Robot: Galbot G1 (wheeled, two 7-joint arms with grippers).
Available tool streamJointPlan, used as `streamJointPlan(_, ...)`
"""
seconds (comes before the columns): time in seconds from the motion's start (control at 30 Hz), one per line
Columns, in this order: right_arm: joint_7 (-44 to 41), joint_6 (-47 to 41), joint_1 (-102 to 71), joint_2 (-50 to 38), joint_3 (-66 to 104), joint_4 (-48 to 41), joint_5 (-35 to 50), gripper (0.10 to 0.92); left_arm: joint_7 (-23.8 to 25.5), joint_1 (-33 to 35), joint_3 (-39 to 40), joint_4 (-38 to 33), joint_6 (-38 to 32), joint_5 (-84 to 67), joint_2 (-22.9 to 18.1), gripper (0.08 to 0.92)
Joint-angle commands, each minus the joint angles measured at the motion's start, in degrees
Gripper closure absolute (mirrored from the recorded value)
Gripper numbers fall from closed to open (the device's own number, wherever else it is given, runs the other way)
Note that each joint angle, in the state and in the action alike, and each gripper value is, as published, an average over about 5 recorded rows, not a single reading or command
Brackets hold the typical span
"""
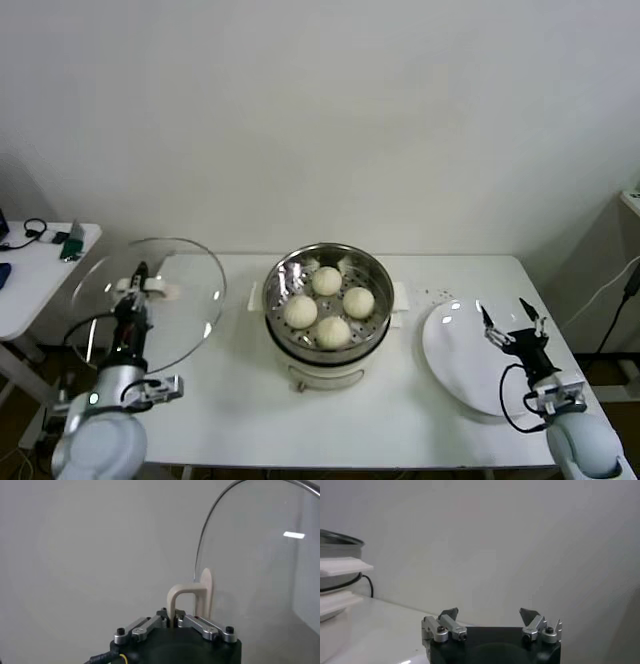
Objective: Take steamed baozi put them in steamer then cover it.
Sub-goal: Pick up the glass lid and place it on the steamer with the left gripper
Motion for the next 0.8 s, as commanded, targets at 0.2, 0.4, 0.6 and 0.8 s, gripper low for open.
streamJointPlan(0.2, 0.0, 0.5, 2.5, 2.6, -1.9, -2.4, -2.6, 0.203, 19.1, -29.0, 32.5, 0.1, 16.1, 6.4, -0.1, 0.849)
streamJointPlan(0.4, -0.3, 1.1, 2.1, 3.2, -1.0, -3.3, -3.4, 0.203, 27.8, -35.0, 38.9, 4.3, 16.7, 13.3, -7.3, 0.849)
streamJointPlan(0.6, -0.8, 1.6, 1.7, 3.3, 0.2, -4.2, -3.5, 0.203, 28.6, -37.7, 43.0, 8.4, 17.1, 16.8, -13.7, 0.849)
streamJointPlan(0.8, -1.2, 2.0, 0.9, 3.3, 1.2, -3.6, -3.2, 0.203, 26.9, -36.9, 44.3, 12.4, 17.1, 18.3, -20.1, 0.849)
